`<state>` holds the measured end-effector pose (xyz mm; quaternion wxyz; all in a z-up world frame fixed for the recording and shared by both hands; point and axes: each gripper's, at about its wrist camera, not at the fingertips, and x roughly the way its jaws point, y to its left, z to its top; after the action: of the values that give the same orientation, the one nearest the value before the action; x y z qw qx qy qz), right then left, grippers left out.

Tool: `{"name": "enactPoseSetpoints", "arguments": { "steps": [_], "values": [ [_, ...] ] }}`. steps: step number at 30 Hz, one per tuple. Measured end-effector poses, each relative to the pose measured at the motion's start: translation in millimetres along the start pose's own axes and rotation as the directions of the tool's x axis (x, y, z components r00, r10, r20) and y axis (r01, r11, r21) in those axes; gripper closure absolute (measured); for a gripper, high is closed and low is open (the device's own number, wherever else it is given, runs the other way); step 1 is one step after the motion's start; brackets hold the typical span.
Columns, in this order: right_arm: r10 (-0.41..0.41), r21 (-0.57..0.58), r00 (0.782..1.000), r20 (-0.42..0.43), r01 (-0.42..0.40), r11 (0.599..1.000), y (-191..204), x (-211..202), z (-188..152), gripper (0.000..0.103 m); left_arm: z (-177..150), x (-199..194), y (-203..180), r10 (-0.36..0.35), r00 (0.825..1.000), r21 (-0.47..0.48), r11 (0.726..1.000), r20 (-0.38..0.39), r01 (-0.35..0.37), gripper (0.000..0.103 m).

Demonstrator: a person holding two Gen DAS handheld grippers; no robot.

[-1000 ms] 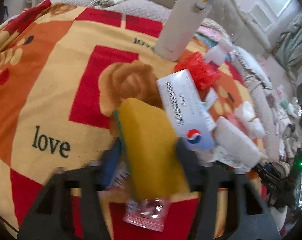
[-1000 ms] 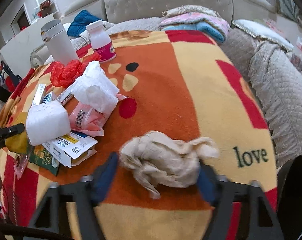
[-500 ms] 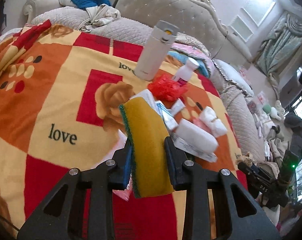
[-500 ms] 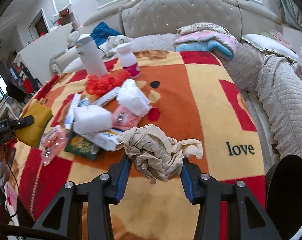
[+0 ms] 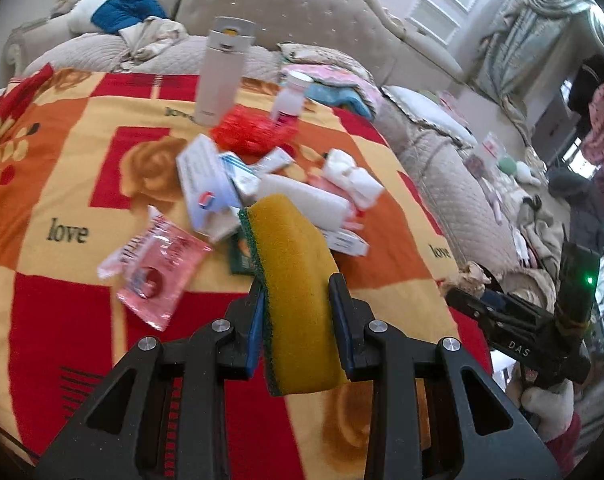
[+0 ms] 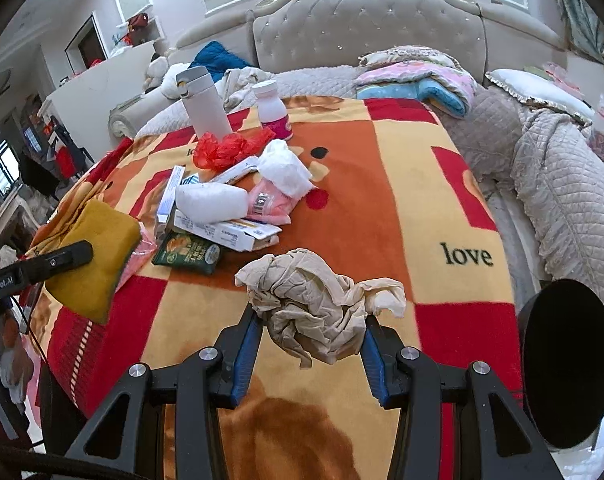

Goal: Collect trash
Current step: 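Carry sponge and tissue over the black bin and open both tools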

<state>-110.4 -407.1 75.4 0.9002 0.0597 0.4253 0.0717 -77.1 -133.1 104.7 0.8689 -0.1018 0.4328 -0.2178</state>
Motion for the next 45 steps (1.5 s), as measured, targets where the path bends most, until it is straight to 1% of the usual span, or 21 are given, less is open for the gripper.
{"name": "enactPoseSetpoints", "arguments": {
  "steps": [10,22,28,29,35,44,45],
  "values": [
    [-0.03,0.028,0.999,0.013,0.03,0.999,-23,-18,-10,0.058,-5,20,-45,-0.054,0.998,0.053,0.997,-0.033,0.056,0.075],
    [-0.07,0.098,0.997,0.016,0.068,0.993,-69,-33,-25,0.058,-7,49,-90,-0.094,0.993,0.101,0.99,-0.078,0.101,0.075],
    [-0.101,0.149,0.995,0.015,0.098,0.984,-100,-40,-34,0.058,-7,65,-108,-0.13,0.986,0.105,0.985,-0.102,0.14,0.075],
    [-0.101,0.149,0.995,0.015,0.098,0.984,-100,-40,-34,0.058,-7,68,-111,-0.133,0.985,0.106,0.984,-0.107,0.144,0.075],
    [-0.123,0.187,0.992,0.006,0.12,0.975,-125,-46,-43,0.058,-10,90,-135,-0.148,0.978,0.12,0.979,-0.145,0.166,0.075],
    [-0.147,0.252,0.989,0.001,0.142,0.957,-166,-50,-56,0.058,-15,118,-176,-0.159,0.969,0.167,0.967,-0.188,0.191,0.075],
    [-0.147,0.252,0.989,0.001,0.142,0.957,-166,-50,-56,0.058,-16,122,-182,-0.16,0.968,0.173,0.966,-0.193,0.194,0.075]
  ]
}}
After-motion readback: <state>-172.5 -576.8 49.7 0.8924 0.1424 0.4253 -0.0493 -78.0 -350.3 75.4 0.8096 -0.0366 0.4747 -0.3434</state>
